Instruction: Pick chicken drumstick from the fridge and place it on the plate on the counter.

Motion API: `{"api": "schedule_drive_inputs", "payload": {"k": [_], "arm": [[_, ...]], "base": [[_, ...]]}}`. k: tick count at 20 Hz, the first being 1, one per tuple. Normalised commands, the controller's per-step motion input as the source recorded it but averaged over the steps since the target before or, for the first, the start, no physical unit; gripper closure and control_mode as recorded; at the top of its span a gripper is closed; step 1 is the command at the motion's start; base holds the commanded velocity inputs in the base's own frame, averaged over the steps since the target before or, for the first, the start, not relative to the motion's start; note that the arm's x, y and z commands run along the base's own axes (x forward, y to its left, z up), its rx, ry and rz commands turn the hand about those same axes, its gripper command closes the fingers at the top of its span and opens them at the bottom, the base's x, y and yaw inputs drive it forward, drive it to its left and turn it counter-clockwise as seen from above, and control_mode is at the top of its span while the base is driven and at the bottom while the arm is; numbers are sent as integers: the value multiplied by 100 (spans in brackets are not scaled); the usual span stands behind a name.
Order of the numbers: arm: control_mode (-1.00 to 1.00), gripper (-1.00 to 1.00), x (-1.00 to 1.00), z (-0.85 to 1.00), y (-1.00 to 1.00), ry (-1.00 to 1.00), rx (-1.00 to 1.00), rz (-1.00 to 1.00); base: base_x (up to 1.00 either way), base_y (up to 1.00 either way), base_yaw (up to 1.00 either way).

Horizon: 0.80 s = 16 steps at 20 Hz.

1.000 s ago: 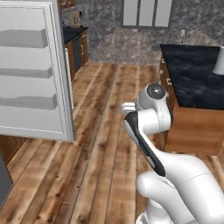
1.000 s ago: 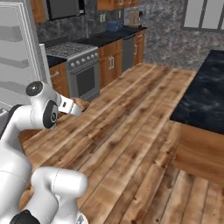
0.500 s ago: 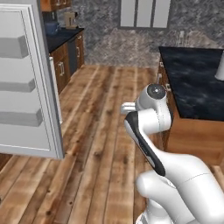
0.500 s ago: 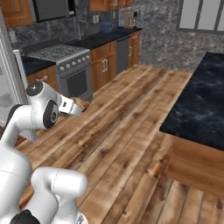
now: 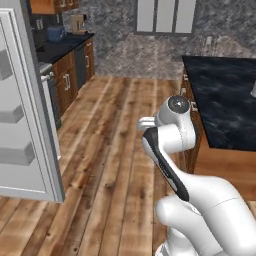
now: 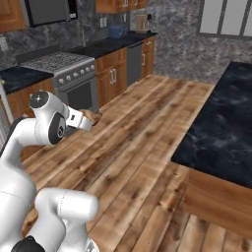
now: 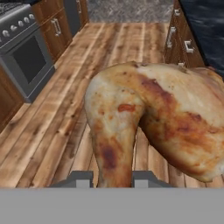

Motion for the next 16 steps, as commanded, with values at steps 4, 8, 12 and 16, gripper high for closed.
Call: {"api": "schedule_drive_inputs", "payload": {"k": [4, 8, 12, 16], "arm": [[100, 100, 0, 0, 0, 0, 0, 0], [100, 100, 0, 0, 0, 0, 0, 0], [100, 100, 0, 0, 0, 0, 0, 0], [100, 100, 0, 0, 0, 0, 0, 0]], "base": [[64, 0, 0], [57, 0, 0], [57, 0, 3], [56, 0, 9]]}}
